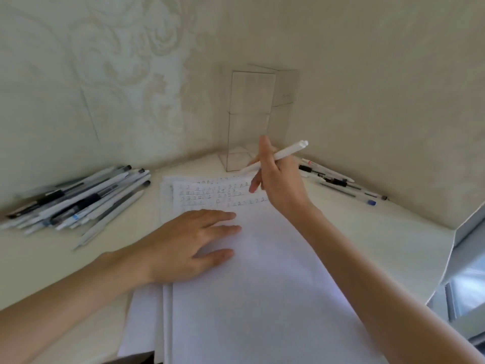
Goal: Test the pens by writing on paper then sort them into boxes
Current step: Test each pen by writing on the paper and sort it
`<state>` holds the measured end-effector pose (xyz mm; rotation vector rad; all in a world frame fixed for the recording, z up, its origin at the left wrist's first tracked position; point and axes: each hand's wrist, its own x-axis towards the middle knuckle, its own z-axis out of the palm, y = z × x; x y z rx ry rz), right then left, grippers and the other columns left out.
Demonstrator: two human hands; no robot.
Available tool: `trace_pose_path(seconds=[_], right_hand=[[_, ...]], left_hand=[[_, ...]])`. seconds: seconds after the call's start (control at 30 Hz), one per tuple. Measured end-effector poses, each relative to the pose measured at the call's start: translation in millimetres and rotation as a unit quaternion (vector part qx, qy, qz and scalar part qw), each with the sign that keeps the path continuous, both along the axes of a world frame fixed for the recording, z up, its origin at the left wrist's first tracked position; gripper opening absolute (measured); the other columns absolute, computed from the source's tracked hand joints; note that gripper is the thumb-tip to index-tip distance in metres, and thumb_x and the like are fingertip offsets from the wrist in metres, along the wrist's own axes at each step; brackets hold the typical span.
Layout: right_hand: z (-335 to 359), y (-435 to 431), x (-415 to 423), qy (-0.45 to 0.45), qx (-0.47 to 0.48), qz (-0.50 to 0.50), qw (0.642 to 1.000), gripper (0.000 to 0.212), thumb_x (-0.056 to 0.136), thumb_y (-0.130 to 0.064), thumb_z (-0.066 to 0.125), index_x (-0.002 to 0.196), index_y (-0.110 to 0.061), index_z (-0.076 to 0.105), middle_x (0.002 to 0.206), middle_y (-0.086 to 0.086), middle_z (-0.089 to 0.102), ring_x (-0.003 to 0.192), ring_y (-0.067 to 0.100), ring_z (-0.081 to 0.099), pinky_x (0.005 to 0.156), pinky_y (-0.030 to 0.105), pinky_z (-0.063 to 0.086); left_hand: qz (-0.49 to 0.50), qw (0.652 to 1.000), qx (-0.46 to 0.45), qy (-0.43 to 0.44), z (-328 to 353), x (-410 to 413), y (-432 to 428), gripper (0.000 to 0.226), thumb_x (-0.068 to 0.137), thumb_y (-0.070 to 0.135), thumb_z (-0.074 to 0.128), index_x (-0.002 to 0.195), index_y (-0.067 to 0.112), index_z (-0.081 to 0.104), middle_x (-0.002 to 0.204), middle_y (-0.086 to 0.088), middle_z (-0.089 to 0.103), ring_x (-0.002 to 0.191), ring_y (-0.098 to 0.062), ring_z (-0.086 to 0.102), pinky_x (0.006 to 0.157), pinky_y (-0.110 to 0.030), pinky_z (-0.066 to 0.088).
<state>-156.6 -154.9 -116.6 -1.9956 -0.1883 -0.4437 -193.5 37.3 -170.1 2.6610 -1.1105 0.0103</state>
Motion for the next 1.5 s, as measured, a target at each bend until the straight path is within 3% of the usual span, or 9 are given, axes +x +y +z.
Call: trace_pose_path(seconds=[0.1,0.2,0.4,0.47,0.63,0.9,1.07,1.2,1.5], right_hand=[[-7,21,8,0.066,0.048,0.065,0.995,0.046,0.093,-0.044,0.053,0.082,-0.001,0.067,0.065,0.011,0.070,0.055,0.011,0.057,0.052,0.023,0.045],[-30,31,12,0.082,0.050,0.060,0.994,0.034,0.087,-0.033,0.066,0.069,-0.007,0.055,0.049,0.003,0.060,0.046,0.005,0.049,0.054,0.020,0.039],[-48,31,12,0.101,0.052,0.049,0.992,0.029,0.081,-0.007,0.061,0.063,-0.012,0.039,0.045,0.003,0.051,0.040,0.004,0.044,0.047,0.013,0.036],[-47,32,14,0.090,0.036,0.037,0.995,0.027,0.076,-0.002,0.059,0.061,-0.010,0.038,0.046,0.009,0.047,0.036,0.005,0.041,0.044,0.015,0.035],[-49,36,16,0.083,0.005,0.036,0.996,0.020,0.075,-0.001,0.057,0.064,-0.005,0.041,0.053,0.014,0.045,0.036,0.004,0.041,0.042,0.017,0.033],[-52,37,18,0.077,-0.016,0.021,0.997,0.025,0.076,-0.003,0.057,0.064,-0.010,0.037,0.054,0.008,0.040,0.047,0.013,0.040,0.047,0.024,0.032],[-52,36,17,0.079,-0.014,0.026,0.996,0.023,0.076,-0.003,0.057,0.064,-0.008,0.039,0.051,0.007,0.043,0.039,0.005,0.041,0.044,0.020,0.033],[-52,37,18,0.078,-0.022,0.022,0.996,0.026,0.073,-0.002,0.057,0.061,-0.011,0.036,0.052,0.007,0.037,0.046,0.014,0.038,0.045,0.024,0.029],[-52,37,17,0.080,-0.012,0.019,0.997,0.024,0.073,-0.002,0.056,0.063,-0.010,0.037,0.054,0.008,0.036,0.047,0.013,0.036,0.046,0.025,0.028]], left_hand=[[-0.018,1.000,0.005,0.012,-6,-6,3,0.068,0.080,0.076,0.009,0.140,0.046,0.024,0.147,0.027,0.011,0.131,0.012,0.002,0.112,-0.015,0.002],[-0.019,1.000,-0.005,0.020,-9,-9,3,0.063,0.083,0.068,0.016,0.142,0.044,0.020,0.151,0.022,0.010,0.131,0.012,-0.001,0.104,-0.007,-0.007],[0.001,1.000,-0.027,-0.010,-11,-13,6,0.070,0.083,0.071,0.011,0.141,0.038,0.029,0.150,0.015,0.023,0.136,-0.001,0.015,0.108,-0.014,0.004],[0.012,0.999,-0.031,-0.001,-11,-14,5,0.070,0.081,0.072,0.010,0.141,0.040,0.027,0.150,0.018,0.020,0.137,0.000,0.011,0.108,-0.014,0.002],[0.009,0.999,-0.033,0.014,-10,-13,5,0.069,0.080,0.071,0.015,0.142,0.041,0.023,0.152,0.018,0.013,0.137,0.000,0.000,0.107,-0.012,-0.005],[0.002,1.000,-0.027,-0.002,-10,-12,6,0.067,0.082,0.068,0.014,0.142,0.039,0.024,0.151,0.016,0.016,0.134,0.001,0.003,0.104,-0.009,-0.006],[0.003,0.999,-0.032,-0.001,-11,-12,5,0.066,0.083,0.067,0.017,0.140,0.038,0.028,0.150,0.014,0.021,0.134,-0.001,0.008,0.104,-0.010,-0.004],[0.005,0.999,-0.033,0.000,-11,-12,5,0.065,0.083,0.068,0.017,0.140,0.038,0.029,0.150,0.014,0.021,0.134,-0.002,0.010,0.106,-0.013,-0.001],[0.005,1.000,-0.027,-0.002,-10,-12,5,0.067,0.082,0.068,0.015,0.141,0.039,0.026,0.150,0.015,0.019,0.134,0.000,0.006,0.102,-0.007,-0.008]])
